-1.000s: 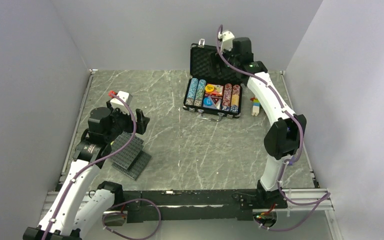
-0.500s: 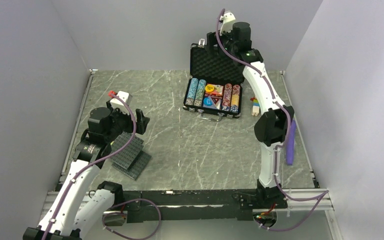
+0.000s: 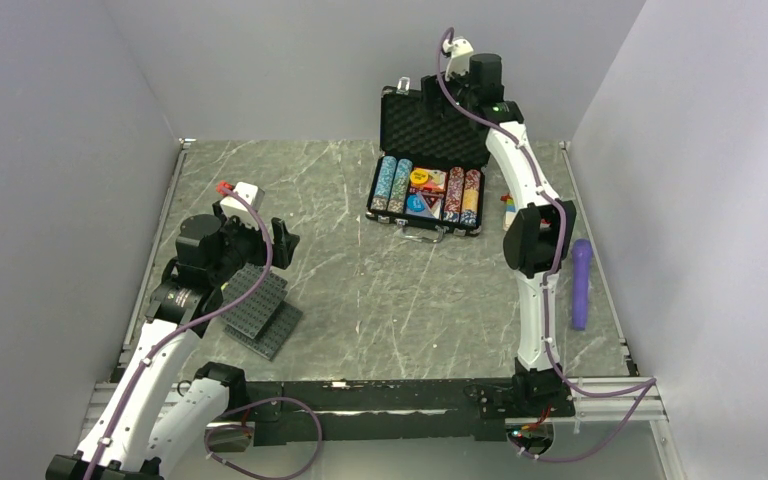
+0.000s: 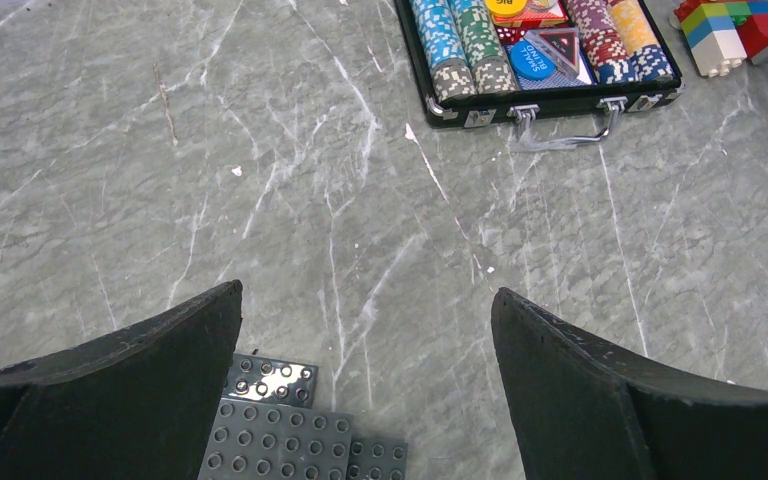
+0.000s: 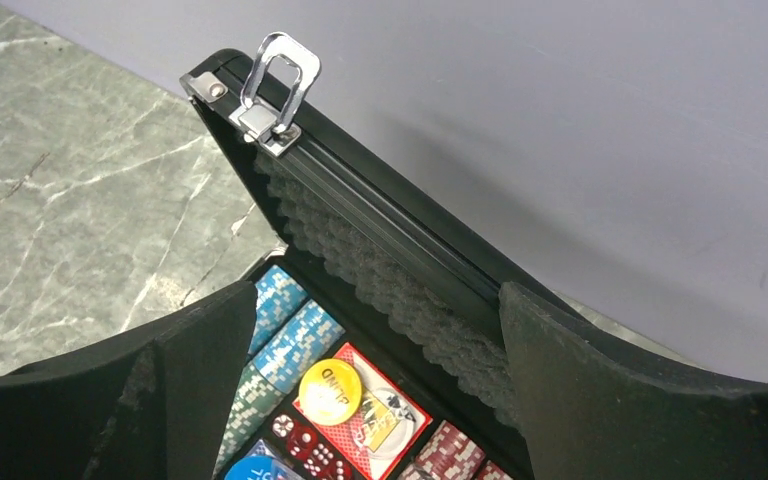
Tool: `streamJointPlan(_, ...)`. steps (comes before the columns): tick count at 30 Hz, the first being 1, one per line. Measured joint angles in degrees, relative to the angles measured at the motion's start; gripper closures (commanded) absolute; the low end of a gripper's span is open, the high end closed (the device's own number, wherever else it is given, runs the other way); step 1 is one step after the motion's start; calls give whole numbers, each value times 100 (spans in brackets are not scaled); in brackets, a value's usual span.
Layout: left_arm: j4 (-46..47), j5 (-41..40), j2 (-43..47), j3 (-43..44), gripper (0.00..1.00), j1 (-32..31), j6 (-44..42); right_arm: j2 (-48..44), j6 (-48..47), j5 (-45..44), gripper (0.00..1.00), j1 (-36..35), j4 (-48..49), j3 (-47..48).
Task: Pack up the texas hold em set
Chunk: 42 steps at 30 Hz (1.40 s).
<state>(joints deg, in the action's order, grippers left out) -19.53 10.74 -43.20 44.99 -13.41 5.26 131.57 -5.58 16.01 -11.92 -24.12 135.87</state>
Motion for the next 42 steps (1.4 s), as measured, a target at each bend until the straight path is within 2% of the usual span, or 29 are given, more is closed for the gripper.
streamJointPlan(14, 0, 0, -13, 0, 2, 0, 0, -15, -374, 437, 5, 76, -199, -9)
streamJointPlan(24, 0, 4, -13, 0, 2, 0, 2, -728, -197, 562, 10, 70, 35, -1091)
streamJointPlan(34, 0, 24, -13, 0, 2, 0, 0, -2068, 675, 1012, 14, 7, 22, -3001)
streamJointPlan(42, 0, 76, -7, 0, 2, 0, 2, -3523, 1545, 1213, 14, -173, -396, -5366)
